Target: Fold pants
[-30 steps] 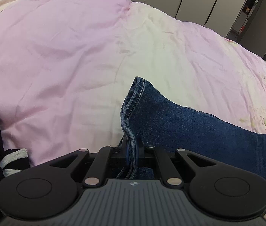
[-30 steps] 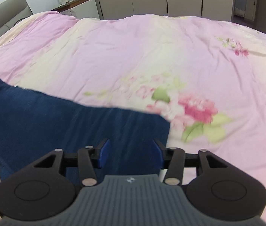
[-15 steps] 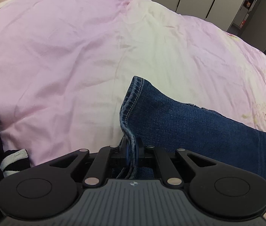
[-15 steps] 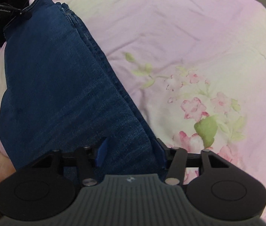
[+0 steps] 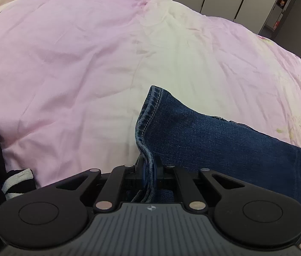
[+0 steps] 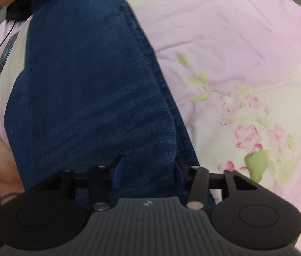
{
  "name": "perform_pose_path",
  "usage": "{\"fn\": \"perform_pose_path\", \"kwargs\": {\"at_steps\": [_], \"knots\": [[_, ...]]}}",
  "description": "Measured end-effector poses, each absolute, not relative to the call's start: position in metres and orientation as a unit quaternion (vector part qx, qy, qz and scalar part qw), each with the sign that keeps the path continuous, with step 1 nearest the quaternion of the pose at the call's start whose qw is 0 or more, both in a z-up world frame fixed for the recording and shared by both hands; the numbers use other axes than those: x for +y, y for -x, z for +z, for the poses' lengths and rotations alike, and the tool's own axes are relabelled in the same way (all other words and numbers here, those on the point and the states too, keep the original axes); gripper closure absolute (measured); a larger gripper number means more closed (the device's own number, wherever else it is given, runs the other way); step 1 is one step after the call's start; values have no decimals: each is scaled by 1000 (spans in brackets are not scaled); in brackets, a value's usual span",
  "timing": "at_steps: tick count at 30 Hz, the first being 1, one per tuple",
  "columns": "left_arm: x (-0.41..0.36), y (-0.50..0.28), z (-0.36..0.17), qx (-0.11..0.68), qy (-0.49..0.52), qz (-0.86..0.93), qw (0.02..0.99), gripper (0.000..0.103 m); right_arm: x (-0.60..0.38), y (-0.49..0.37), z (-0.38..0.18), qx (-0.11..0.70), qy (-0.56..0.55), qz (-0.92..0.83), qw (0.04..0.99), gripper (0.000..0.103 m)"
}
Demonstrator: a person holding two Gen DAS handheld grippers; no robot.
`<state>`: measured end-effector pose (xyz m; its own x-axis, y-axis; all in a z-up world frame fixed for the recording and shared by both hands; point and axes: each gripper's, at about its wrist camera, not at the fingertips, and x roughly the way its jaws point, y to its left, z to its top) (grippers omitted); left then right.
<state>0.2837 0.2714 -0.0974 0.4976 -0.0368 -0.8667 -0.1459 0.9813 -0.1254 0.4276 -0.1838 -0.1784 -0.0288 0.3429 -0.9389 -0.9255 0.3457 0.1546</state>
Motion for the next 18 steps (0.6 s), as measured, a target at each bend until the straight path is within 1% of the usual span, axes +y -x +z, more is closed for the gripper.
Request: {"fn": "perform_pose_path", "kwargs": {"at_steps": [3,4,7,9,11,14,16,18], "knots": [[272,-283,-97,500,95,33,860,96,-196,-433,-169,516,266,500,643,80],[272,-284,-97,500,96,34,860,96,-200,-436,-169,523,262,498,640,82],[272,-284,-97,500,97,37,860,97,-206,-441,-177,545,254,476,642,82],[270,-282,-92,495,93,35,863,97,-205,-436,-178,540,260,475,644,99],[269,-279,-81,487,98,22,867,97,-207,-426,-169,521,284,488,640,102],[263,-282,-66,478,108,-15,872,96,-227,-433,-150,526,266,485,645,103],[253,-291,-66,485,101,-26,868,96,-238,-437,-143,535,267,474,646,103],[245,-303,-80,503,90,-20,859,96,-247,-442,-141,547,262,459,649,103]]}}
